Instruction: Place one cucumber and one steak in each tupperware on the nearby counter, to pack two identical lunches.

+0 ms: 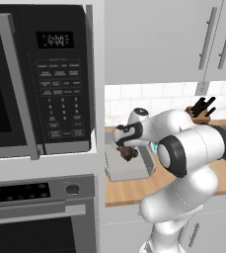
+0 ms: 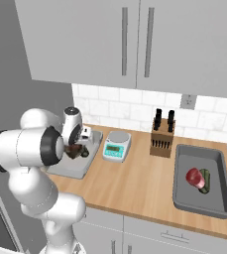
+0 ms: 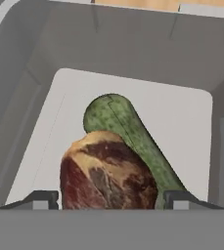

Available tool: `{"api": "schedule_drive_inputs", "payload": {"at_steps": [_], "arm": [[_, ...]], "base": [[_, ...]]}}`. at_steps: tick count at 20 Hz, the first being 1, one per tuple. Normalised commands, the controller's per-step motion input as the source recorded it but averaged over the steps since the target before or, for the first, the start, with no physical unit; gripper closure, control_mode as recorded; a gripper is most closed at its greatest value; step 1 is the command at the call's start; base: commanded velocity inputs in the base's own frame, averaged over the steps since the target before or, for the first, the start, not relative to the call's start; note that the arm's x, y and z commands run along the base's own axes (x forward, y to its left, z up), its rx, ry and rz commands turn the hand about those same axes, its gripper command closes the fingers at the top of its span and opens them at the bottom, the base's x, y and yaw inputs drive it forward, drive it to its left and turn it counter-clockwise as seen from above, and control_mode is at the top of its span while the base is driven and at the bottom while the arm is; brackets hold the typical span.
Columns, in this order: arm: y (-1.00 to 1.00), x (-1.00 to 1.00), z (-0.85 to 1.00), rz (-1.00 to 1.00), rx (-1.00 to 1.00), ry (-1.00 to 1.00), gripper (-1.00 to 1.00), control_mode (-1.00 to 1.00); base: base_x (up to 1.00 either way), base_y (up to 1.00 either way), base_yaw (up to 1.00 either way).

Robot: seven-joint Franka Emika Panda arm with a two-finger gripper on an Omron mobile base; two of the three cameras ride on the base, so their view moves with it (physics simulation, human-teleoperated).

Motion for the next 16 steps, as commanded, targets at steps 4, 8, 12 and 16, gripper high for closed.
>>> {"api": "schedule_drive_inputs", "payload": {"at_steps": [4,8,12,16], "arm": [[0.00,-0.31,0.00,0.00,0.00,-0.18,-1.00,-1.00],[0.00,-0.41,0.00,0.00,0.00,-0.14,-1.00,-1.00],[0.00,-0.56,0.26,0.00,0.00,-0.03,-1.00,-1.00],[-0.08,-0.40,0.52,0.00,0.00,0.00,-1.00,-1.00]], "base": [[0.00,0.00,0.00],[0.00,0.00,0.00],[0.00,0.00,0.00],[0.00,0.00,0.00]]}}
